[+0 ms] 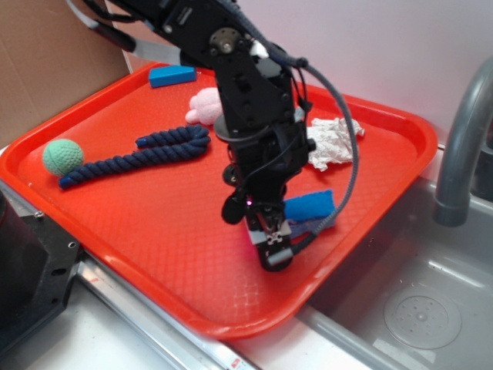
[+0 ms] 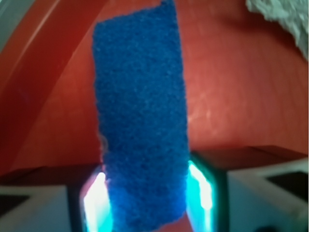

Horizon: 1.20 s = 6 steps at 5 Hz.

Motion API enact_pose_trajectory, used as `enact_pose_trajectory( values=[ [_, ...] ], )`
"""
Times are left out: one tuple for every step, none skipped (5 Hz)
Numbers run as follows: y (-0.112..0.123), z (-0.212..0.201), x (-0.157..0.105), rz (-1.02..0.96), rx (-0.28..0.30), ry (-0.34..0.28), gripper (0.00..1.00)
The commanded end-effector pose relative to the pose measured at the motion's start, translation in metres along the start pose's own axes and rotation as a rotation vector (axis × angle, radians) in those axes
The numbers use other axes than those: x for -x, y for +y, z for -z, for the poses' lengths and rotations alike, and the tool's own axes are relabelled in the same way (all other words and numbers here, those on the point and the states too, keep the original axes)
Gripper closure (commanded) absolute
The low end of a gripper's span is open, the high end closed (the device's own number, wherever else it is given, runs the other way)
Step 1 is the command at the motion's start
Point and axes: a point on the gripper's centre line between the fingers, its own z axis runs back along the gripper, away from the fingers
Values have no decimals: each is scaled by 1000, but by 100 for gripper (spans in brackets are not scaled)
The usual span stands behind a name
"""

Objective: Grab the blue sponge.

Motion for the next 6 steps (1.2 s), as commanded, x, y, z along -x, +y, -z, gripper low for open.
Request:
enact_pose_trajectory(
  values=[
    [47, -102, 17, -426, 29, -70, 100],
    [81, -157, 53, -612, -57, -71, 100],
    [87, -192, 58, -645, -102, -111, 100],
    [79, -216, 69, -651, -108, -172, 100],
    [66, -223, 83, -650, -112, -176, 100],
    [59, -221, 91, -643, -105, -177, 100]
  ],
)
